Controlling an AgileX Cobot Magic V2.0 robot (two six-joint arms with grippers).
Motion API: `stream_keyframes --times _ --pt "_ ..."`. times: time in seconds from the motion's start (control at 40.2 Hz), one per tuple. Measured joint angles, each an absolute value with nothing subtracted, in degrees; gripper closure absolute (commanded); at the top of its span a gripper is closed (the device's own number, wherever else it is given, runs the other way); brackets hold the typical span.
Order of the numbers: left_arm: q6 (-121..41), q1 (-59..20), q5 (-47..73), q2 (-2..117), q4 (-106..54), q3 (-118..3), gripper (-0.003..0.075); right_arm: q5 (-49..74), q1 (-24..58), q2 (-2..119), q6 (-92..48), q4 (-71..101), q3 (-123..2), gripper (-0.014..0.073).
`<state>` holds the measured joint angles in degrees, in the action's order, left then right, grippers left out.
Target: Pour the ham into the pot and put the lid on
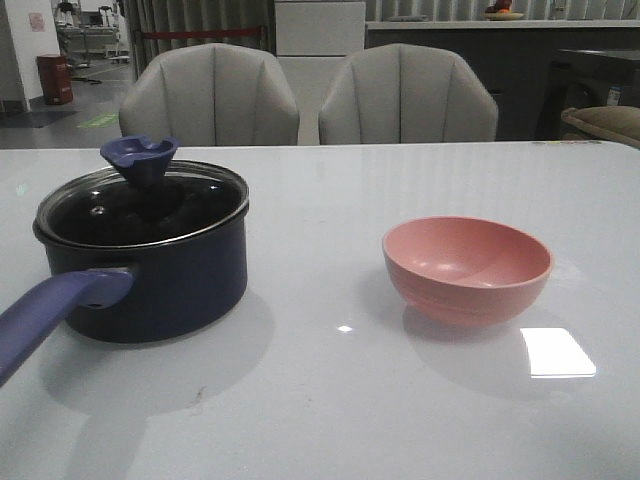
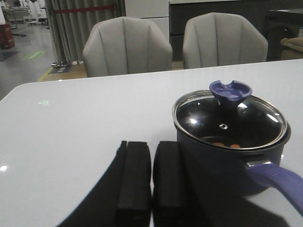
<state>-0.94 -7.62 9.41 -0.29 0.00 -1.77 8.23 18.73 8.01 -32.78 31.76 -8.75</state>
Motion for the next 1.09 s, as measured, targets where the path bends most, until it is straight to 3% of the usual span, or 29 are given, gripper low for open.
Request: stream_keyframes --times 0.199,0.473,1.095 --pt "1.5 -6.2 1.9 -0.3 0.0 0.3 0.0607 8.2 18.7 8.0 -32.8 31.8 -8.7 0.0435" --pt "5.3 -1.2 1.6 -0.3 0.0 0.3 0.0607 8.2 18.7 8.0 -32.8 31.8 -8.7 0.0435" --pt "5.5 -0.7 1.6 -0.3 -0.3 0.3 0.0607 8.2 18.7 8.0 -32.8 31.8 -8.7 0.0435"
